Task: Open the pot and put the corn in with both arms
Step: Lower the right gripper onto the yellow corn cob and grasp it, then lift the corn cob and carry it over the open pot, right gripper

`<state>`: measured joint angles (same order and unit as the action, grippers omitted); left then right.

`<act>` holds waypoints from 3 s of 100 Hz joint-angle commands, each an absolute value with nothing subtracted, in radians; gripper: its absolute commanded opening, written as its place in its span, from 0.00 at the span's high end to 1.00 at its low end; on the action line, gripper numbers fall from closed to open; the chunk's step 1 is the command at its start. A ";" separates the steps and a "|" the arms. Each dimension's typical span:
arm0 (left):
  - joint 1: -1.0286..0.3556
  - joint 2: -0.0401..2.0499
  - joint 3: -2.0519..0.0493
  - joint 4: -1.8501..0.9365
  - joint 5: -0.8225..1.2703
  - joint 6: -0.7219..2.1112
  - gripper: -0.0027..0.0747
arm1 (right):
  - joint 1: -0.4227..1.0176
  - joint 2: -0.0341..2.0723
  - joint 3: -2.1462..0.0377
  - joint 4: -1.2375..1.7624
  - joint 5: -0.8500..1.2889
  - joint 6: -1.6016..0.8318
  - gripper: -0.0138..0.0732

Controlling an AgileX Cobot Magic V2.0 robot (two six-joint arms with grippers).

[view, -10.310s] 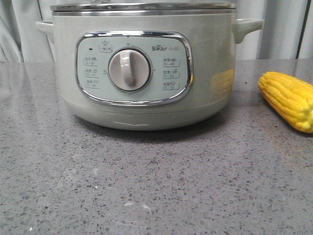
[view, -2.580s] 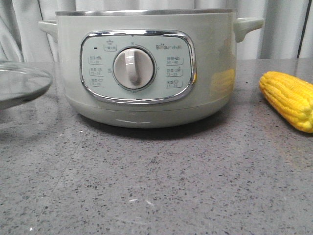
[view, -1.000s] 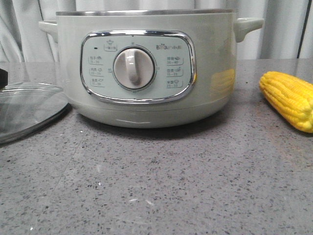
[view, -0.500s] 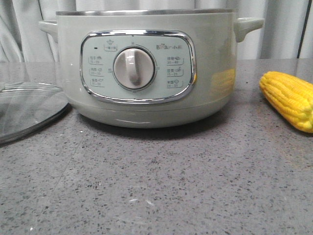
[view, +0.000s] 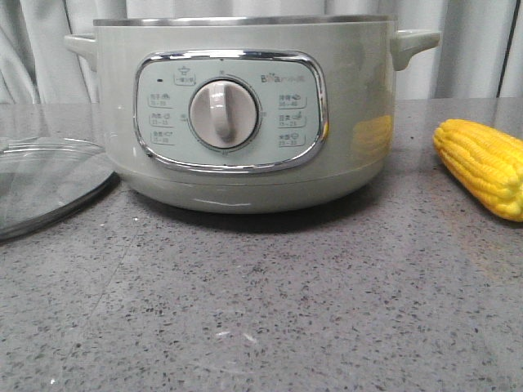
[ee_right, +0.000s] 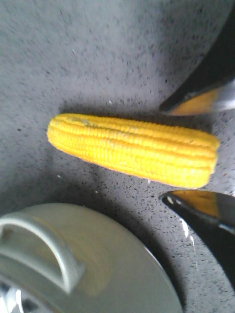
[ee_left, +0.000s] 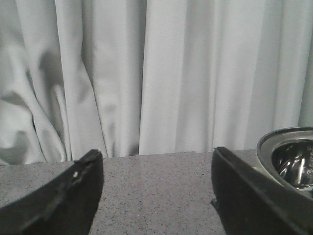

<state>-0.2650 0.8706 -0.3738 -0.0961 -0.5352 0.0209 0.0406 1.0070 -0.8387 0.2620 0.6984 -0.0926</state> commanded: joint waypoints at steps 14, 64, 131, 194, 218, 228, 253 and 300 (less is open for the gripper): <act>-0.267 0.857 -0.400 -0.094 -0.568 0.021 0.39 | 0.041 1.223 -0.972 0.292 0.728 -0.058 0.49; -0.267 0.857 -0.400 -0.094 -0.568 0.021 0.39 | 0.045 1.423 -1.001 0.297 0.758 -0.056 0.50; -0.267 0.857 -0.400 -0.094 -0.570 0.021 0.40 | 0.045 1.409 -1.001 0.263 0.818 -0.056 0.92; -0.267 0.857 -0.400 -0.094 -0.577 0.021 0.40 | 0.045 1.103 -1.069 0.247 0.840 -0.045 0.92; -0.267 0.857 -0.400 -0.094 -0.577 0.021 0.40 | 0.065 1.095 -1.218 0.349 0.828 -0.045 0.92; -0.267 0.857 -0.400 -0.094 -0.578 0.021 0.40 | 0.114 1.115 -1.265 0.397 0.792 -0.077 0.92; -0.267 0.857 -0.400 -0.094 -0.579 0.021 0.40 | 0.297 1.234 -1.349 0.429 0.694 -0.106 0.92; -0.267 0.857 -0.400 -0.094 -0.579 0.021 0.40 | 0.408 1.502 -1.507 0.429 0.668 -0.124 0.68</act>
<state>-0.2650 0.8660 -0.3731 -0.0961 -0.4974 0.0209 0.4054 1.5160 -1.4633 0.4092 0.7300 -0.1002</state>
